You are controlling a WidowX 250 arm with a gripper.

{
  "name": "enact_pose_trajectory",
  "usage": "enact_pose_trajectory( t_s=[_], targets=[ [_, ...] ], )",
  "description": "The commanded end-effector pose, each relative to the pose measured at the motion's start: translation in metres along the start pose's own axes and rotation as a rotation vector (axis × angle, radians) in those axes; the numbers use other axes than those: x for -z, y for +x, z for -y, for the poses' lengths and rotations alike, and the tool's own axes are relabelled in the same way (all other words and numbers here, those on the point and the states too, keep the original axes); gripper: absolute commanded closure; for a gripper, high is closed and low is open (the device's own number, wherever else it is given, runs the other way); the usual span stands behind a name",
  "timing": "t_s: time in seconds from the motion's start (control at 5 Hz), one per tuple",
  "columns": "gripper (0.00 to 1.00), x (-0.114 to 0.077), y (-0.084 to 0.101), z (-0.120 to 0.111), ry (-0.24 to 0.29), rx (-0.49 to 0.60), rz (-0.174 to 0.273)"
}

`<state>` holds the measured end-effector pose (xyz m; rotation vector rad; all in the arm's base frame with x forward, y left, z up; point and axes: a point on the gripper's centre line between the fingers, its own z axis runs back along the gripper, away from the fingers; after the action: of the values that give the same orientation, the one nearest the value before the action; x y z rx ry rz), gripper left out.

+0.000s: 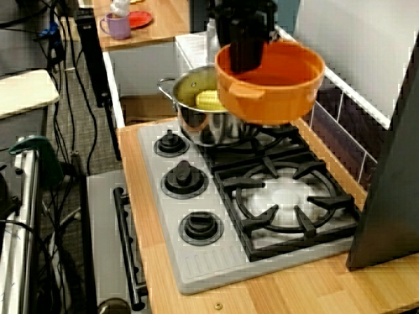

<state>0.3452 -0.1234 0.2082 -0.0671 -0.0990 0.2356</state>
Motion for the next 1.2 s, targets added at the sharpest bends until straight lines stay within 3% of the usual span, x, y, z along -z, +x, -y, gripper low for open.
enact_pose_trajectory(
  t_s=[0.0,0.2,0.4,1.0],
  targets=[
    [1.0,-0.041,0.007,-0.004,-0.001,0.163,0.115],
    [1.0,-0.042,0.012,-0.004,0.015,0.288,0.119],
    [1.0,-0.036,0.016,-0.003,0.052,0.39,0.09],
    [1.0,-0.034,0.025,-0.013,0.044,0.412,0.069]
  ],
)
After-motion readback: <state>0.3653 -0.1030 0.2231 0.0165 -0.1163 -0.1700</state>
